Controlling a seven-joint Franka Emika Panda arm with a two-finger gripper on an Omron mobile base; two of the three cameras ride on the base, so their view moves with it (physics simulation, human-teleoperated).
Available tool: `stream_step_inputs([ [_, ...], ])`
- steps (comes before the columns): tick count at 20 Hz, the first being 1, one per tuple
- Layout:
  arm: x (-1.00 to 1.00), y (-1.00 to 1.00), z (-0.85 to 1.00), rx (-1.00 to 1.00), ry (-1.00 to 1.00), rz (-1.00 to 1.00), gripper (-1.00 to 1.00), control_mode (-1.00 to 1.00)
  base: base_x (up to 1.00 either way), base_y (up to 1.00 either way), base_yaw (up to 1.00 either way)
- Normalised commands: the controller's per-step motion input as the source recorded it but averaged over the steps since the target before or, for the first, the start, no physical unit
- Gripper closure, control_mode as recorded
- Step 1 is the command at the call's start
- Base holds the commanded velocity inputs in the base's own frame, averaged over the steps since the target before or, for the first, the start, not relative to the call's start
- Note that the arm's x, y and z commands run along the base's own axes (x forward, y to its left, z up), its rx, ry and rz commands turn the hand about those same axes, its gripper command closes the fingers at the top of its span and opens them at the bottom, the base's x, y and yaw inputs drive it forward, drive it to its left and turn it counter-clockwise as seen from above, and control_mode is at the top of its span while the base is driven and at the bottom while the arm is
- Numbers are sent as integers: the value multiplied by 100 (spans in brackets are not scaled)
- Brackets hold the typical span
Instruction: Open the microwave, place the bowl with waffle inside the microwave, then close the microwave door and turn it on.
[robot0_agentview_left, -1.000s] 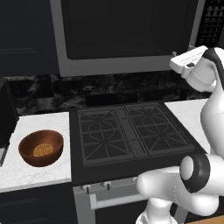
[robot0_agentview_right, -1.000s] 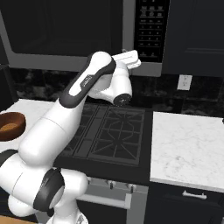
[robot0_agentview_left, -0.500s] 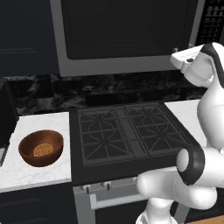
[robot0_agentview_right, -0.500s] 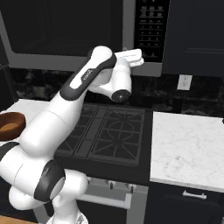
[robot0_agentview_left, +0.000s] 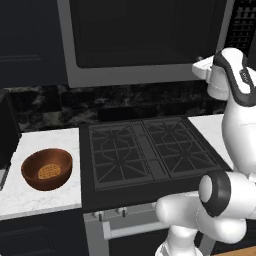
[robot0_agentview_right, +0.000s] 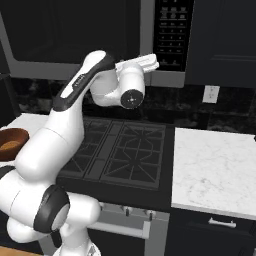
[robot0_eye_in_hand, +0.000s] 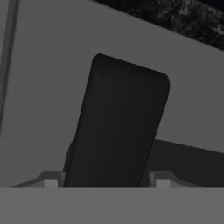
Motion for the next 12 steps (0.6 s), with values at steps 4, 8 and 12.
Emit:
stream_step_inputs([
  [4,-68,28,-1,-13,5,5,100,-100,0,0,0],
  [8,-100,22,0,-15,0,15,100,-100,0,0,0],
  [12,-100,26,-11,-21,0,21,100,-100,0,0,0],
])
